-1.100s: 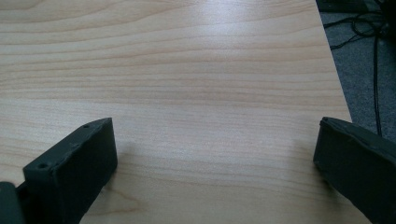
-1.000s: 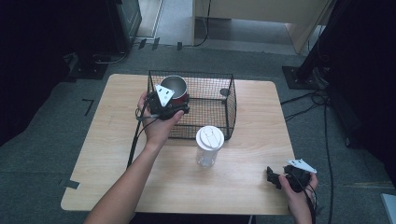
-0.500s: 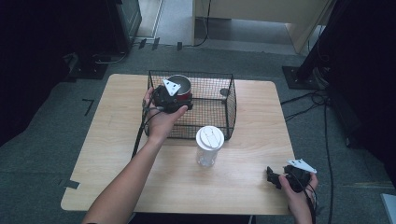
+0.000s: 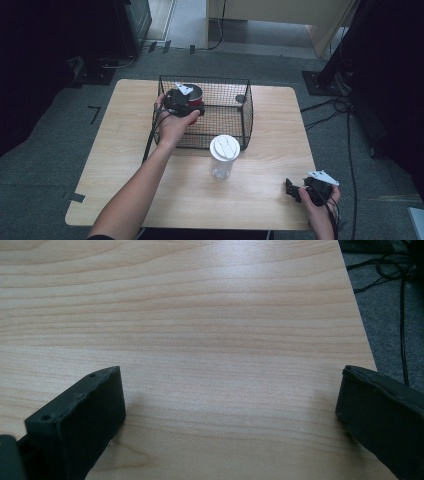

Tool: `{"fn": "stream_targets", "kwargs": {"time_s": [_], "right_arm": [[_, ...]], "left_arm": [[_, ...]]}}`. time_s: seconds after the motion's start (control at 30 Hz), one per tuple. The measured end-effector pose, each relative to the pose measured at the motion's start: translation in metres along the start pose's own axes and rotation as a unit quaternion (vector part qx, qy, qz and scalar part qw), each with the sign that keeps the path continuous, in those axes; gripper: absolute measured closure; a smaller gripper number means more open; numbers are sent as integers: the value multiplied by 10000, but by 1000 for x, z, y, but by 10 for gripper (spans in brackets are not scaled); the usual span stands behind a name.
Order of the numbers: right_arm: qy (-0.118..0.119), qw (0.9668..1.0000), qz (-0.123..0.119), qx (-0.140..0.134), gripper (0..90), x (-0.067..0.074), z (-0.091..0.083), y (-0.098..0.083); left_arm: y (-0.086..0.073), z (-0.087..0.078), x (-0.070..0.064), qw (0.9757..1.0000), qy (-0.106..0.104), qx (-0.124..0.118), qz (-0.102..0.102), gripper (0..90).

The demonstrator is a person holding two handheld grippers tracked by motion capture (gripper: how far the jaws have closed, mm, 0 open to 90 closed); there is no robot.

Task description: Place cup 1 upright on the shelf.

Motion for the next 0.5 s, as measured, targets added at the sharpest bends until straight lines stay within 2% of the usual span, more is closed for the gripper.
{"fn": "stream_targets", "kwargs": {"time_s": [0.2,0.3,0.5], "right_arm": [[0,10000,-2,-1,0,0,0,0],[-1,10000,-1,0,0,0,0,0],[0,10000,-2,-1,0,0,0,0]], "left_arm": [[-2,5,2,9997,30,239,-38,86],[-3,7,3,9994,81,335,4,86],[-6,10,2,9985,50,547,59,86]]}}
Point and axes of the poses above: each handheld gripper's, and its own axes: z roughly forward along the jaws, y roughly out of its top, x roughly to its left, the point moved 1 cm from there along z, roughly forward along the jaws, and after that the axes turned 15 degrees about -x, right-handed, at the moved point
